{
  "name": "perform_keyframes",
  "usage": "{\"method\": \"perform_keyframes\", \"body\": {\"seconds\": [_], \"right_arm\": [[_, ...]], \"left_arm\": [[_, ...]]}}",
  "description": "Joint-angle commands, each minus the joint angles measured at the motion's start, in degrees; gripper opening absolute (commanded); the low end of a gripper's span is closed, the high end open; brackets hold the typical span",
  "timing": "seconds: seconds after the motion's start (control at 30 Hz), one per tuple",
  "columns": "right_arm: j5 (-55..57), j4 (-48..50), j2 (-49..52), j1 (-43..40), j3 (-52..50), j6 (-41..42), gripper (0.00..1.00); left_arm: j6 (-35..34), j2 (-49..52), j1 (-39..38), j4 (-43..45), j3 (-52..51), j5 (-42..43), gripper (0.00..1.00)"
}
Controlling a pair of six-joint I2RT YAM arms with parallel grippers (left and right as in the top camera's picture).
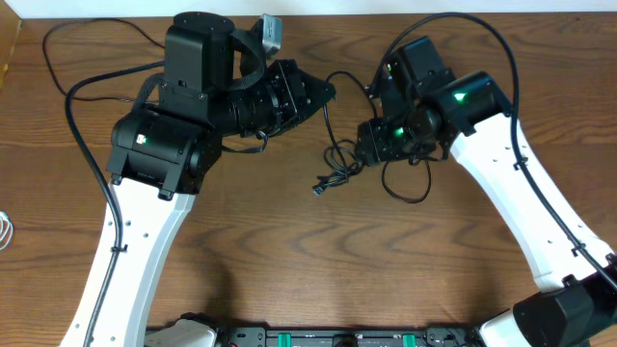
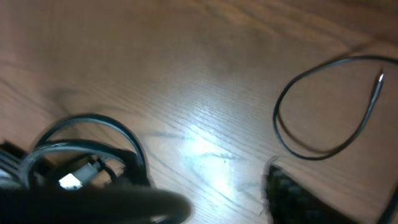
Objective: Untangle cables
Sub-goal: 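Pull the black cable strands apart between left and right grippers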
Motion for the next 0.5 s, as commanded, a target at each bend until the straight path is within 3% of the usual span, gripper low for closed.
{"method": "perform_keyframes", "body": {"seconds": [0.0, 0.13, 0.33, 0.37, 0.47], "right_arm": [[0.68, -0.28, -0.20, 1.14, -2.75, -1.09, 0.49], [0.00, -0.74, -0.22, 1.14, -3.87, -0.85, 0.22], [-5.14, -1.01, -1.60, 1.07, -2.21, -0.87, 0.17], [-5.44, -1.16, -2.58, 1.03, -0.46, -0.81, 0.08], [-5.31, -1.42, -4.31, 0.96, 3.41, 0.61, 0.06]], "left_arm": [[-0.28, 0.20, 0.04, 1.75, 0.48, 0.68, 0.08], [0.48, 0.20, 0.63, 0.52, 0.48, -7.56, 0.07], [1.05, 0.22, 1.60, -9.16, 0.48, -29.14, 0.07], [1.01, 0.22, 1.60, -12.76, 0.48, -37.88, 0.08], [0.96, 0.22, 1.60, -17.40, 0.48, -47.21, 0.08]]}}
